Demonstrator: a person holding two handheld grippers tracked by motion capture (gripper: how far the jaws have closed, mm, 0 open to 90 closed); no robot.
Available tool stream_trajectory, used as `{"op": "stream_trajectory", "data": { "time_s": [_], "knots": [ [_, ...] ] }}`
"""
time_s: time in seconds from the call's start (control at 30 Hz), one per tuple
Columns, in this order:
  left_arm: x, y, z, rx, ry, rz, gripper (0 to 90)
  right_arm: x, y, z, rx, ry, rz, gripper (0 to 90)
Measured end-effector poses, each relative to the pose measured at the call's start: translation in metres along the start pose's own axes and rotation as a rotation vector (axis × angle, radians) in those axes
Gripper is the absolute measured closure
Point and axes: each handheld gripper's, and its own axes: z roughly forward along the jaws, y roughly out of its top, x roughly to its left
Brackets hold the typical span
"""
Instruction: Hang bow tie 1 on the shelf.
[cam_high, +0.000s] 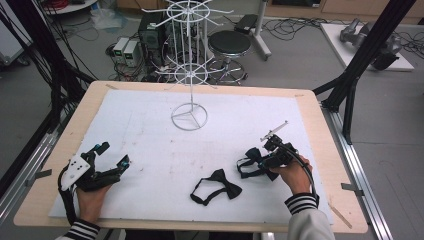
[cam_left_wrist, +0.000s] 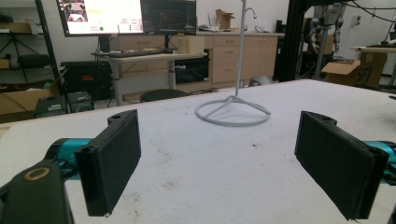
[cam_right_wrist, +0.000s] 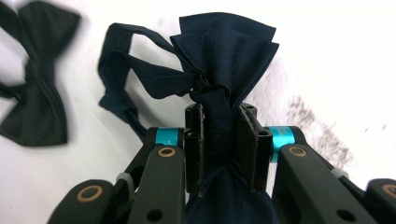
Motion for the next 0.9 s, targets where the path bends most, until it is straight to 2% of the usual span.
{"op": "stream_trajectory", "data": {
  "time_s": [0.03,0.13,0.3,0.4,0.57,0.9],
  "knots": [
    [0.000,0.000,0.000,0.002,-0.001,0.002,14.9,0.000,0.001,-0.004,-0.054,0.015,0.013,74.0],
    [0.000,0.000,0.000,0.002,-0.001,0.002,14.9,-0.001,0.002,-0.011,-0.131,0.041,0.033,74.1],
    [0.000,0.000,0.000,0.001,-0.002,0.003,14.9,0.001,0.004,-0.019,-0.218,0.060,0.055,74.1],
    [0.000,0.000,0.000,0.001,-0.001,0.002,15.0,0.002,0.005,-0.021,-0.242,0.060,0.056,74.1],
    [0.000,0.000,0.000,0.001,-0.001,0.001,15.0,0.005,0.014,-0.029,-0.317,0.055,0.059,74.1],
    [0.000,0.000,0.000,-0.001,0.001,-0.002,14.9,0.008,0.031,-0.033,-0.368,0.042,0.075,74.1]
  ]
}}
